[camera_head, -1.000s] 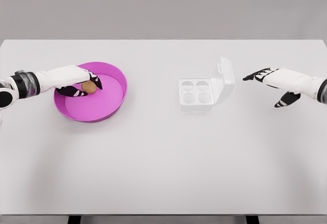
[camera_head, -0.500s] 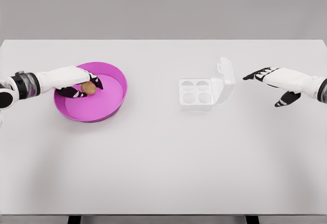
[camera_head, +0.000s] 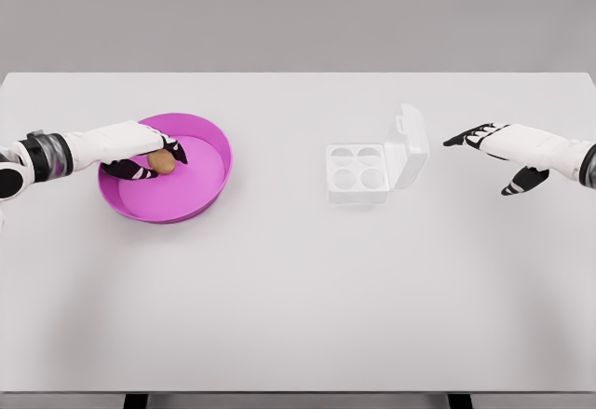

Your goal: Pack egg into the box and close the box lid

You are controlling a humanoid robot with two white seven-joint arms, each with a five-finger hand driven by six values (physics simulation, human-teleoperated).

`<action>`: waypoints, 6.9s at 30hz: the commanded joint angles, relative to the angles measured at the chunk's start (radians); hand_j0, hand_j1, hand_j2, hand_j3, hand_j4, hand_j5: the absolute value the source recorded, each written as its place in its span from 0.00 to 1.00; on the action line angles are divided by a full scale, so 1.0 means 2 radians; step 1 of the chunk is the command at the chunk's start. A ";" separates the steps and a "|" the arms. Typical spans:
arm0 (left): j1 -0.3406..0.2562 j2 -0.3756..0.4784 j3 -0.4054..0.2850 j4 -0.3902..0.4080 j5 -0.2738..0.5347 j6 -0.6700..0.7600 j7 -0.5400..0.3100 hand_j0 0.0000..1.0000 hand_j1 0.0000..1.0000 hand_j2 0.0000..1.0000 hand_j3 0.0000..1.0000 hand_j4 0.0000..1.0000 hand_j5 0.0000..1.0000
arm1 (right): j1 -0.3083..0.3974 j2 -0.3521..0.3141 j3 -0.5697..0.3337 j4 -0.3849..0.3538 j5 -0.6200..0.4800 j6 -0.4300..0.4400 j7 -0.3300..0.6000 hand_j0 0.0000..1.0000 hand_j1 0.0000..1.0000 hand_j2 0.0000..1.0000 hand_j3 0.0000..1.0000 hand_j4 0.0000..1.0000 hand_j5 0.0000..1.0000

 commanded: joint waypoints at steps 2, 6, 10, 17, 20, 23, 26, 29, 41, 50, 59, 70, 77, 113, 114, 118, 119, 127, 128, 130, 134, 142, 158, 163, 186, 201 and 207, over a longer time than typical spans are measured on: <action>0.000 0.000 0.000 0.000 0.003 0.001 0.000 0.65 0.65 0.65 0.65 0.65 0.65 | 0.000 -0.001 0.000 0.000 -0.003 0.001 0.000 1.00 1.00 1.00 1.00 1.00 1.00; 0.000 0.000 0.000 0.000 0.003 0.001 0.000 0.64 0.64 0.64 0.64 0.64 0.64 | 0.000 -0.001 0.000 0.000 -0.003 0.001 0.000 1.00 1.00 1.00 1.00 1.00 1.00; 0.001 0.000 0.000 0.000 0.003 0.001 0.000 0.61 0.61 0.61 0.61 0.61 0.61 | 0.000 0.000 0.000 0.001 -0.003 0.001 0.000 1.00 1.00 1.00 1.00 1.00 1.00; 0.001 0.000 0.001 0.000 0.004 0.001 0.000 0.50 0.50 0.50 0.50 0.50 0.50 | 0.000 0.000 0.000 0.001 -0.003 0.001 0.000 1.00 1.00 1.00 1.00 1.00 1.00; 0.000 0.001 0.001 -0.001 0.006 0.001 0.000 0.45 0.45 0.45 0.45 0.45 0.45 | 0.000 0.000 0.000 0.001 -0.003 0.001 0.000 1.00 1.00 1.00 1.00 1.00 1.00; -0.001 0.001 0.001 -0.003 0.007 0.001 0.000 0.41 0.41 0.41 0.41 0.41 0.41 | 0.000 -0.001 0.000 0.000 -0.003 0.001 0.000 1.00 1.00 1.00 1.00 1.00 1.00; -0.002 0.001 0.002 -0.006 0.008 0.001 0.000 0.39 0.39 0.39 0.39 0.39 0.39 | 0.000 0.000 0.000 0.001 -0.003 0.001 0.000 1.00 1.00 1.00 1.00 1.00 1.00; -0.004 0.000 0.003 -0.008 0.009 0.001 0.000 0.37 0.37 0.37 0.37 0.37 0.37 | 0.000 -0.001 0.000 0.001 -0.003 0.001 0.000 1.00 1.00 1.00 1.00 1.00 1.00; 0.004 0.003 0.008 -0.103 0.009 0.001 0.000 0.35 0.35 0.35 0.35 0.35 0.35 | -0.001 -0.001 0.000 0.001 -0.003 0.001 0.000 1.00 1.00 1.00 1.00 1.00 1.00; 0.003 0.000 0.010 -0.129 0.010 0.001 0.000 0.35 0.35 0.35 0.35 0.35 0.35 | 0.002 0.000 -0.001 -0.007 -0.004 0.001 0.000 1.00 1.00 1.00 1.00 1.00 1.00; 0.003 -0.004 0.010 -0.150 0.011 0.001 0.000 0.35 0.35 0.35 0.35 0.35 0.35 | 0.005 -0.007 -0.001 -0.018 -0.004 0.001 0.000 1.00 1.00 1.00 1.00 1.00 1.00; 0.002 -0.044 0.010 -0.153 0.011 0.001 0.000 0.35 0.35 0.35 0.35 0.35 0.35 | 0.011 -0.032 -0.009 -0.029 -0.009 0.001 0.000 1.00 1.00 1.00 1.00 1.00 1.00; 0.002 -0.072 0.006 -0.153 0.009 0.001 0.000 0.35 0.35 0.35 0.35 0.35 0.35 | 0.018 -0.033 -0.009 -0.049 -0.011 0.001 0.000 1.00 1.00 1.00 1.00 1.00 1.00; -0.002 -0.230 0.003 -0.099 -0.068 0.001 0.000 0.36 0.36 0.36 0.36 0.36 0.36 | 0.021 -0.033 -0.009 -0.052 -0.011 0.001 0.000 1.00 1.00 1.00 1.00 1.00 1.00; -0.002 -0.233 0.003 -0.094 -0.069 0.001 0.000 0.36 0.36 0.36 0.36 0.36 0.36 | 0.020 -0.033 -0.009 -0.052 -0.011 0.001 0.000 1.00 1.00 1.00 1.00 1.00 1.00; -0.002 -0.243 0.003 -0.085 -0.072 0.001 0.000 0.36 0.36 0.36 0.36 0.36 0.36 | 0.020 -0.033 -0.009 -0.051 -0.011 0.001 0.000 1.00 1.00 1.00 1.00 1.00 1.00; -0.002 -0.247 0.003 -0.080 -0.073 0.001 0.000 0.36 0.36 0.36 0.36 0.36 0.36 | 0.021 -0.033 -0.009 -0.052 -0.011 0.001 0.000 1.00 1.00 1.00 1.00 1.00 1.00; -0.009 -0.263 0.003 -0.043 -0.081 0.001 0.000 0.36 0.36 0.36 0.36 0.36 0.36 | 0.020 -0.032 -0.009 -0.052 -0.011 0.001 0.000 1.00 1.00 1.00 1.00 1.00 1.00; -0.011 -0.263 0.003 -0.035 -0.080 0.001 0.000 0.36 0.36 0.36 0.36 0.36 0.36 | 0.020 -0.032 -0.009 -0.052 -0.011 0.001 0.000 1.00 1.00 1.00 1.00 1.00 1.00; -0.016 -0.267 0.003 -0.021 -0.081 0.001 0.000 0.36 0.36 0.36 0.36 0.36 0.36 | 0.021 -0.032 -0.009 -0.052 -0.011 0.001 0.000 1.00 1.00 1.00 1.00 1.00 1.00; -0.022 -0.277 0.003 -0.002 -0.086 0.001 0.000 0.36 0.36 0.36 0.36 0.36 0.36 | 0.020 -0.030 -0.009 -0.052 -0.011 0.001 0.000 1.00 1.00 1.00 1.00 1.00 1.00; -0.027 -0.284 0.003 -0.002 -0.088 0.001 0.000 0.38 0.38 0.38 0.38 0.38 0.38 | 0.020 -0.031 -0.009 -0.052 -0.011 0.001 0.000 1.00 1.00 1.00 1.00 1.00 1.00; -0.035 -0.285 0.004 0.008 -0.089 0.001 0.000 0.60 0.60 0.60 0.60 0.60 0.60 | 0.020 -0.032 -0.009 -0.052 -0.011 0.001 0.000 1.00 1.00 1.00 1.00 1.00 1.00; -0.035 -0.285 0.008 0.008 -0.089 0.001 0.000 0.70 0.70 0.70 0.70 0.70 0.70 | 0.020 -0.032 -0.008 -0.052 -0.011 0.001 0.000 1.00 1.00 1.00 1.00 1.00 1.00; -0.038 -0.254 0.021 -0.035 -0.028 0.001 0.000 1.00 1.00 1.00 1.00 1.00 1.00 | 0.025 -0.025 -0.008 -0.077 -0.011 0.001 0.000 1.00 1.00 1.00 1.00 1.00 1.00; 0.012 0.020 0.023 -0.184 0.320 0.001 0.000 1.00 1.00 1.00 1.00 1.00 1.00 | 0.048 -0.020 -0.007 -0.161 -0.011 0.001 0.000 1.00 1.00 1.00 1.00 1.00 1.00; 0.064 0.058 0.064 -0.186 0.337 0.001 0.000 1.00 1.00 1.00 1.00 1.00 1.00 | 0.070 -0.021 -0.008 -0.220 -0.031 0.001 0.000 1.00 1.00 1.00 1.00 1.00 1.00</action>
